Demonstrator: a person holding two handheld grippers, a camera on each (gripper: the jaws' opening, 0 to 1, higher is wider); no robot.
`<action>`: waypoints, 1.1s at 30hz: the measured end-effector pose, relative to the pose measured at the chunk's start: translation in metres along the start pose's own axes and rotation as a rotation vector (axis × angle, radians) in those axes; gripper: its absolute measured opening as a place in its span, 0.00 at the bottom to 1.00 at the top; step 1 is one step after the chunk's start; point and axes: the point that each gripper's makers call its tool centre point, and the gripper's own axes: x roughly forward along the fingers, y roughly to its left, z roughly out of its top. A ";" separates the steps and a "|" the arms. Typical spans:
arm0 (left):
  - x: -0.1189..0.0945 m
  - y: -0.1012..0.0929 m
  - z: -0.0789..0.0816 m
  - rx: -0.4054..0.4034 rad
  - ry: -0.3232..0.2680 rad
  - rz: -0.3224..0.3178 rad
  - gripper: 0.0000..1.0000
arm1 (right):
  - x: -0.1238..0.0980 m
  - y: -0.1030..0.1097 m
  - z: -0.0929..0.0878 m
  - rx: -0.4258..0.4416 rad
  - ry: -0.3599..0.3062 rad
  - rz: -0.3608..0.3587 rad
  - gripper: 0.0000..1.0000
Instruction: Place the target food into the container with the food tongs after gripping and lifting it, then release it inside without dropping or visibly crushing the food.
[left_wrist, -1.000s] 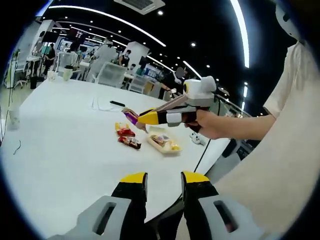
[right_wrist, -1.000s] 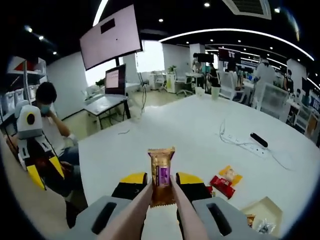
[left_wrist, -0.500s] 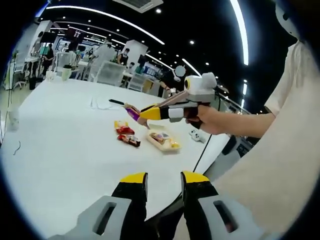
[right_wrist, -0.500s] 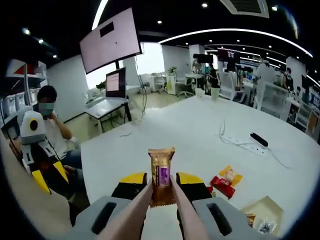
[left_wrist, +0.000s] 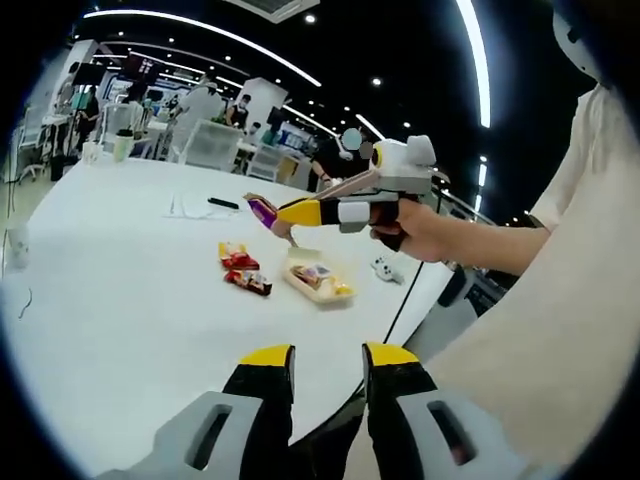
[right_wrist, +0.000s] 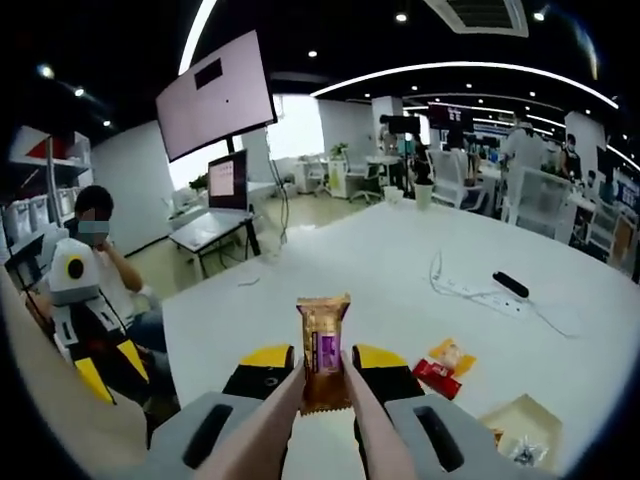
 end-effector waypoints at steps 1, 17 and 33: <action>0.001 0.000 0.001 0.003 0.002 -0.003 0.26 | -0.002 -0.002 0.000 0.001 0.000 -0.005 0.22; 0.005 -0.004 0.008 0.018 -0.007 -0.011 0.28 | -0.017 -0.021 0.013 -0.017 -0.030 -0.059 0.22; 0.006 -0.009 0.005 0.019 -0.003 -0.025 0.28 | -0.022 -0.021 0.017 -0.028 -0.037 -0.065 0.22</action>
